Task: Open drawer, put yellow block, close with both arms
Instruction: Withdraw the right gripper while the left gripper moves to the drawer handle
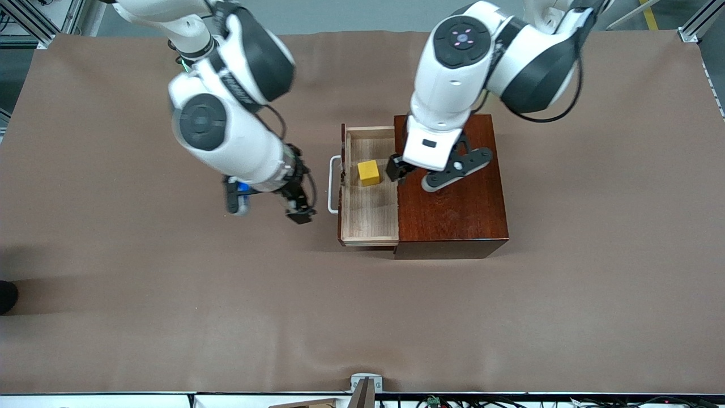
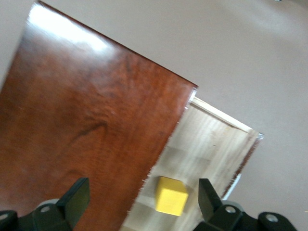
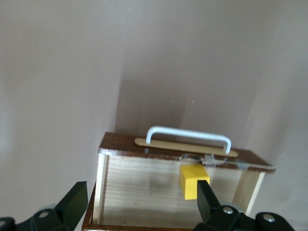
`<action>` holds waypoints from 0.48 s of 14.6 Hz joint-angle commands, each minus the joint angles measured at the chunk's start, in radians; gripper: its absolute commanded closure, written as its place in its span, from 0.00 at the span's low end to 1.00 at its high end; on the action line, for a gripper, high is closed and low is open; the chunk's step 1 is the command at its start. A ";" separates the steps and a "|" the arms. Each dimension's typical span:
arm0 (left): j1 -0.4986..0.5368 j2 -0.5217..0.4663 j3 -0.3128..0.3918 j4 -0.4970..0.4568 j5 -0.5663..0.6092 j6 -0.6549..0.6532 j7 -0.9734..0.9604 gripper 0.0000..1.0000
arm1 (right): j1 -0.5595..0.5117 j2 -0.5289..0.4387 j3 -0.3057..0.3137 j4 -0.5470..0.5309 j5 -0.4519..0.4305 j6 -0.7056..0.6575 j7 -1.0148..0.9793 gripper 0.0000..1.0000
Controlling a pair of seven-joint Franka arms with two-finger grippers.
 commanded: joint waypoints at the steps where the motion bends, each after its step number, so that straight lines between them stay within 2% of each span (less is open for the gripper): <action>1: -0.037 0.048 0.000 0.056 0.014 0.030 -0.125 0.00 | -0.062 -0.018 0.015 0.043 0.009 -0.056 -0.082 0.00; 4: -0.100 0.148 0.002 0.151 0.014 0.096 -0.346 0.00 | -0.127 -0.055 0.015 0.043 0.009 -0.087 -0.213 0.00; 7: -0.174 0.212 0.017 0.156 0.015 0.243 -0.566 0.00 | -0.194 -0.085 0.018 0.043 0.012 -0.133 -0.387 0.00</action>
